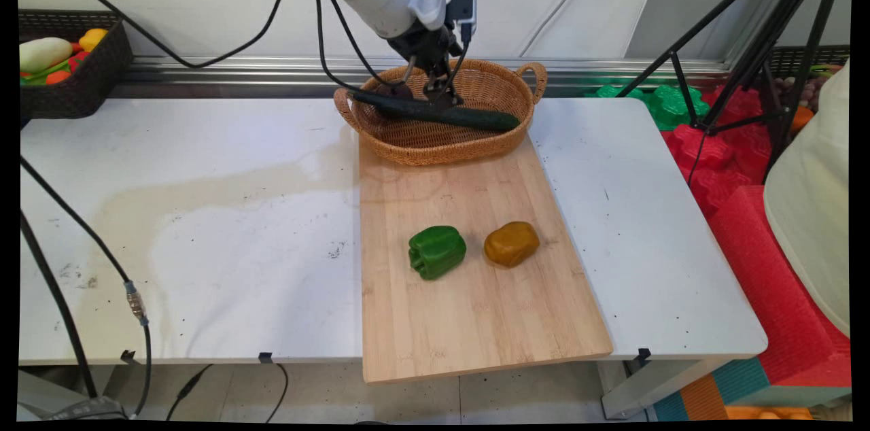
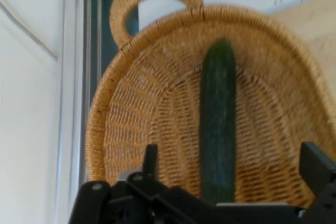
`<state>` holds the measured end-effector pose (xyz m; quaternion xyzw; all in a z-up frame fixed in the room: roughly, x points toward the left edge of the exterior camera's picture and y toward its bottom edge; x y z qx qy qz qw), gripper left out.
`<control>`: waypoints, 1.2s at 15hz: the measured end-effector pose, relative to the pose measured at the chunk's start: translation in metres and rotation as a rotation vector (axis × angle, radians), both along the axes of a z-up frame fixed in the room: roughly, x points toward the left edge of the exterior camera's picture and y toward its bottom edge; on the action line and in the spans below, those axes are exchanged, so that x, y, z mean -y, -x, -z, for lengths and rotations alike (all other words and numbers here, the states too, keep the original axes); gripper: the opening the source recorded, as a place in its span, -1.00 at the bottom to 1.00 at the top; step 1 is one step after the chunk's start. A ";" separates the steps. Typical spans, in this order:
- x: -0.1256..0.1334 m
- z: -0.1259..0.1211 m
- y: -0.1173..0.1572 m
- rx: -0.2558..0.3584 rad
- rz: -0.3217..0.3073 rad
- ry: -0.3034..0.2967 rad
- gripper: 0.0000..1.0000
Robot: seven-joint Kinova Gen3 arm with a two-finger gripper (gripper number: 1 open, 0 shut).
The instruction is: Pick up the potato from the cutting board
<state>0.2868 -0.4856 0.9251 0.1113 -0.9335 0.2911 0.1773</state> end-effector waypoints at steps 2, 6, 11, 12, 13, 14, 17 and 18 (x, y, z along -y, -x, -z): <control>-0.012 -0.011 0.002 -0.084 -0.044 -0.017 1.00; -0.041 -0.027 0.007 -0.216 -0.109 -0.065 1.00; -0.084 -0.036 0.019 -0.323 -0.150 -0.158 1.00; -0.093 -0.036 0.023 -0.335 -0.155 -0.182 1.00; -0.102 -0.034 0.027 -0.343 -0.161 -0.205 1.00; -0.109 -0.032 0.031 -0.349 -0.167 -0.225 1.00; -0.124 -0.026 0.041 -0.361 -0.186 -0.267 1.00; -0.128 -0.022 0.046 -0.366 -0.192 -0.284 1.00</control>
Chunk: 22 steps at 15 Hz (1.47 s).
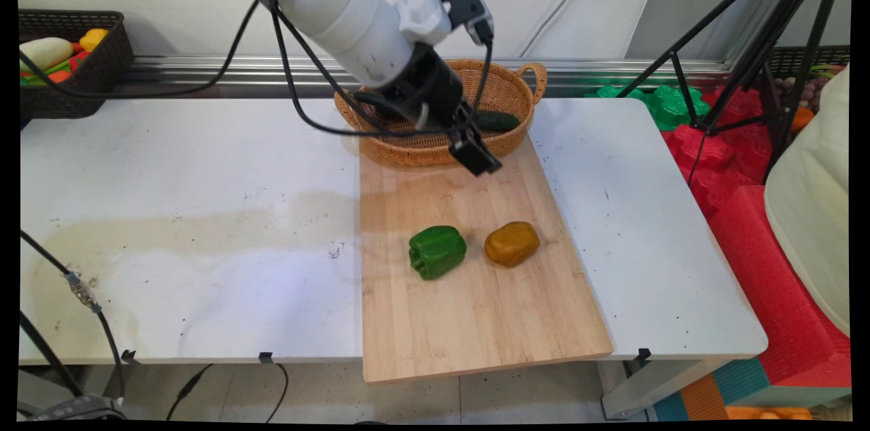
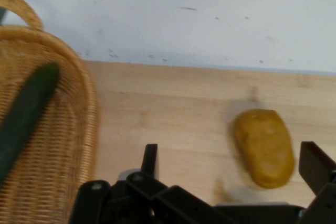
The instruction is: Pick up the potato from the cutting board
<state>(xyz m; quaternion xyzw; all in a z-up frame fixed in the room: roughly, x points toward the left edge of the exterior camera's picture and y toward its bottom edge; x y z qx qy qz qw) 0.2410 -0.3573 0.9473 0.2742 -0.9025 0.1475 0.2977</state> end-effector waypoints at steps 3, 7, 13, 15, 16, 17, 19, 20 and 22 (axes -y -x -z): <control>-0.009 0.011 0.012 -0.013 -0.011 -0.034 1.00; -0.018 0.037 0.033 -0.014 -0.025 -0.075 1.00; -0.017 0.083 0.055 0.021 -0.042 -0.119 1.00; -0.017 0.096 0.060 0.031 -0.046 -0.134 1.00; -0.016 0.105 0.064 0.039 -0.047 -0.141 1.00; -0.015 0.111 0.066 0.043 -0.046 -0.146 1.00; -0.012 0.123 0.072 0.051 -0.043 -0.151 1.00; -0.011 0.127 0.074 0.054 -0.041 -0.152 1.00; -0.008 0.134 0.077 0.058 -0.040 -0.152 1.00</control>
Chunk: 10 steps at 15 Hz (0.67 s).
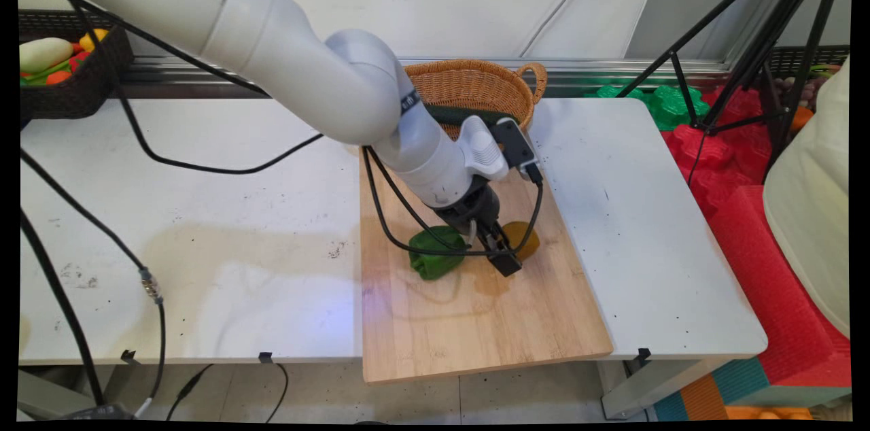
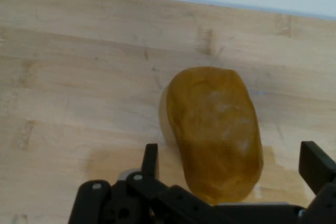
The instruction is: Pick up the potato from the cutting board, then place the picked object in the vegetable basket
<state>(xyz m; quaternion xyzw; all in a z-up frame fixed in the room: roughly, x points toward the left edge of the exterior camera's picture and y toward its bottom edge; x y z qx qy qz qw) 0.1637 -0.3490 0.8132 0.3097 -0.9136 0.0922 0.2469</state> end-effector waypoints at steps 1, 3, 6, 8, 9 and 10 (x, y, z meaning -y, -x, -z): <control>0.001 0.002 0.001 0.001 0.001 0.000 1.00; 0.003 0.009 0.004 0.005 0.002 0.002 1.00; 0.006 0.015 0.007 0.008 0.002 0.007 -1.00; 0.006 0.015 0.008 0.006 0.004 0.012 -1.00; 0.006 0.015 0.008 0.003 0.006 0.016 -1.00; 0.006 0.015 0.009 0.000 0.007 0.020 -1.00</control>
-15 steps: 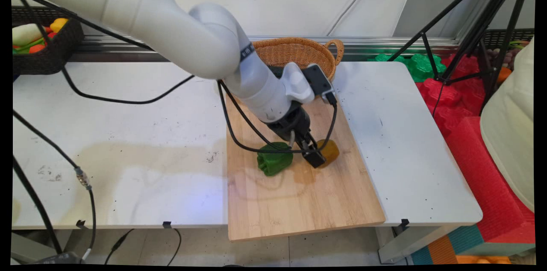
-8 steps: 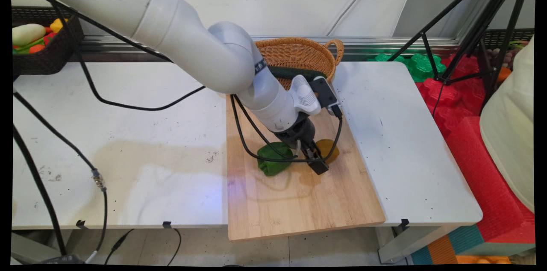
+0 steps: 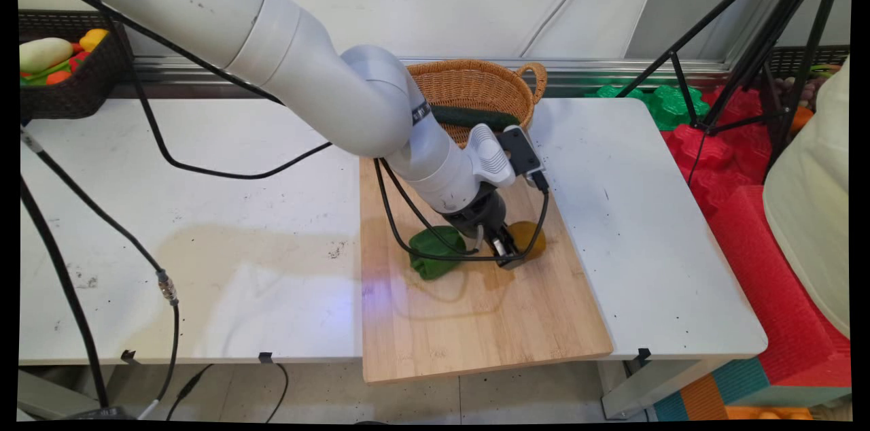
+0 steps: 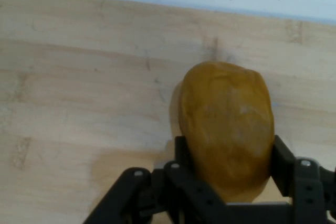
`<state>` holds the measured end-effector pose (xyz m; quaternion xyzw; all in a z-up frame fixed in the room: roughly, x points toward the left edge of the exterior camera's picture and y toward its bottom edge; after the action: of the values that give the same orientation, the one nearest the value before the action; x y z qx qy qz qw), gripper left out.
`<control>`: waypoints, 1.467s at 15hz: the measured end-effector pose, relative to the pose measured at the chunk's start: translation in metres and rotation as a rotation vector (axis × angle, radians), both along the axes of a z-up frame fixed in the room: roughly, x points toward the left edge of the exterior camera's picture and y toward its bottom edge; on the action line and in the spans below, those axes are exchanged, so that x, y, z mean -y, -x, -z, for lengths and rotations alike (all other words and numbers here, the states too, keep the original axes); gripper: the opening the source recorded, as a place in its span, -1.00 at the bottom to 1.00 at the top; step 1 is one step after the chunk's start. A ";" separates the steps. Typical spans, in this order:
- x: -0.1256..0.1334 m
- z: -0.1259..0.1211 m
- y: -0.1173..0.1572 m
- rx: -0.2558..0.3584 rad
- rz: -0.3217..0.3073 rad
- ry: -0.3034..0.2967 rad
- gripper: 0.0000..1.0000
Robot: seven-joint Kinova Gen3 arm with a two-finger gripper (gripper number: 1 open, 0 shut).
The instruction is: Place the picked object in the vegetable basket
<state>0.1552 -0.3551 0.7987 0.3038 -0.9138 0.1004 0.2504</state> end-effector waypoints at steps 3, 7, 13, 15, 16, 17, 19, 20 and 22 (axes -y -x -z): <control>-0.001 -0.008 0.000 -0.018 0.004 0.015 -1.00; -0.002 -0.032 -0.004 -0.055 0.006 0.053 -1.00; 0.009 -0.095 -0.026 -0.134 -0.020 0.159 -1.00; 0.016 -0.117 -0.034 -0.161 -0.042 0.196 -1.00; 0.022 -0.128 -0.040 -0.173 -0.060 0.220 -1.00; 0.028 -0.137 -0.047 -0.181 -0.080 0.241 -1.00; 0.039 -0.148 -0.057 -0.188 -0.109 0.271 -1.00; 0.044 -0.152 -0.061 -0.189 -0.122 0.283 -1.00; 0.056 -0.160 -0.071 -0.190 -0.152 0.311 -1.00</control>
<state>0.2264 -0.4109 0.9586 0.3375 -0.8338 0.2300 0.3713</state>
